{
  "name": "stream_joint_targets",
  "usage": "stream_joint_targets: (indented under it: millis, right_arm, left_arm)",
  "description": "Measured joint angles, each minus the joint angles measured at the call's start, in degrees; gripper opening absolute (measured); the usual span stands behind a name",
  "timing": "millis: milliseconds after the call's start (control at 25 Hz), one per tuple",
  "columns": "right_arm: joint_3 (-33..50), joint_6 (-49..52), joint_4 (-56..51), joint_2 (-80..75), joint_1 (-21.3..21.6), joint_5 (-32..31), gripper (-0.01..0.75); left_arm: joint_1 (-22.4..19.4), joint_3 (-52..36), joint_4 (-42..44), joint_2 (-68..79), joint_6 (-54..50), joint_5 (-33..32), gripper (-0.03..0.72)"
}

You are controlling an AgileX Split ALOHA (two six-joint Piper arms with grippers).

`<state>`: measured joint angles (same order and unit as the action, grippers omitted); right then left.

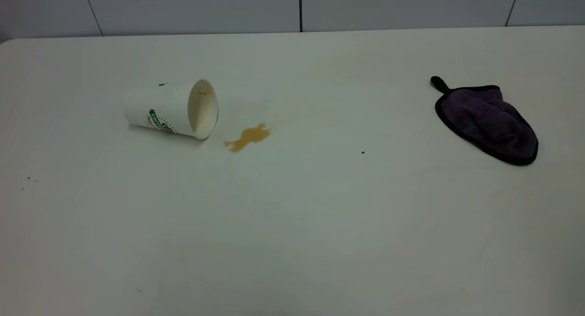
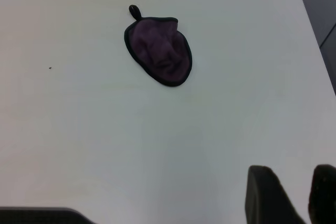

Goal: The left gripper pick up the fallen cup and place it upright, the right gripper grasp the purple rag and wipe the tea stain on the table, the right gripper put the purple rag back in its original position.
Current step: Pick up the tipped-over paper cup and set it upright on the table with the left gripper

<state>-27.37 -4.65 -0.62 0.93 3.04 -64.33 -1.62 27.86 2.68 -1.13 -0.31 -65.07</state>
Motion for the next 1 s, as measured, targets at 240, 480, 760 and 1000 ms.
stream_joint_targets:
  millis: [240, 480, 760, 1000]
  right_arm:
    - [0.0, 0.0, 0.0, 0.0, 0.0, 0.0, 0.238]
    - [0.0, 0.0, 0.0, 0.0, 0.0, 0.0, 0.238]
    - [0.0, 0.0, 0.0, 0.0, 0.0, 0.0, 0.238]
    - [0.0, 0.0, 0.0, 0.0, 0.0, 0.0, 0.238]
  left_arm:
    - [0.0, 0.0, 0.0, 0.0, -0.05, 0.0, 0.562]
    - [0.22, 0.0, 0.07, 0.23, -1.38, 0.0, 0.562]
    - [0.54, 4.6, 6.44, 10.92, -4.08, 4.84, 0.603]
    - [0.54, 12.72, 9.48, 35.36, -6.63, 11.92, 0.658]
